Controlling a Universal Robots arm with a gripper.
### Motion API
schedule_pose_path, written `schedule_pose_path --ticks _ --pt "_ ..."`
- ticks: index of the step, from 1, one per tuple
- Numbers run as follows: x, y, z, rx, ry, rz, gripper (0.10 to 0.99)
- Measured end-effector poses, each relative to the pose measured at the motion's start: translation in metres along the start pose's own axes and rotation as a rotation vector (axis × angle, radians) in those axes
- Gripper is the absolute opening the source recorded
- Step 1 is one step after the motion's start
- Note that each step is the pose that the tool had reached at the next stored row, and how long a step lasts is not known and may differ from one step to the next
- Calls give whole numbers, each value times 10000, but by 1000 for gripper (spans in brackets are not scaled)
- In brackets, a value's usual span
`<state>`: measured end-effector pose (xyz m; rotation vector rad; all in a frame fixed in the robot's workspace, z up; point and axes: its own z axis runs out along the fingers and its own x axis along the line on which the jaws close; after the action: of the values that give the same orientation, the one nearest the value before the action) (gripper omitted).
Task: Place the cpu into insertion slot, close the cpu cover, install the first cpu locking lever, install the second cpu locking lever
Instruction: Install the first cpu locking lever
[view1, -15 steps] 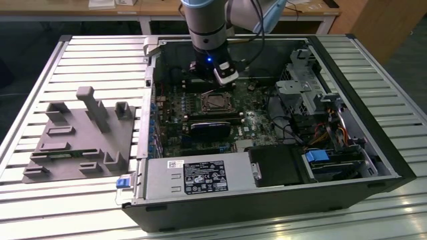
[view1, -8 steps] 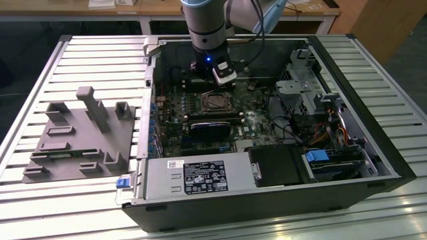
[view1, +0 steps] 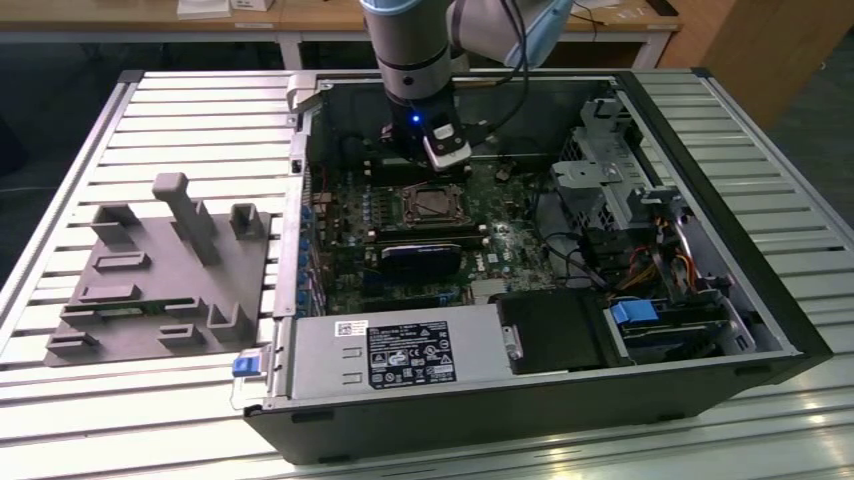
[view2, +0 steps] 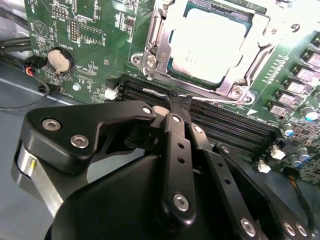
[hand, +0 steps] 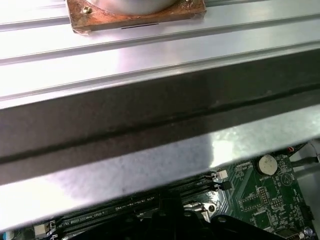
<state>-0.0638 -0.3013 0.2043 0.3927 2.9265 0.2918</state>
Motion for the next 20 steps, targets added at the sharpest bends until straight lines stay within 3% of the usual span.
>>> schedule_pose_path --ticks 20 --pt "19 8 83 254 -191 521 106"
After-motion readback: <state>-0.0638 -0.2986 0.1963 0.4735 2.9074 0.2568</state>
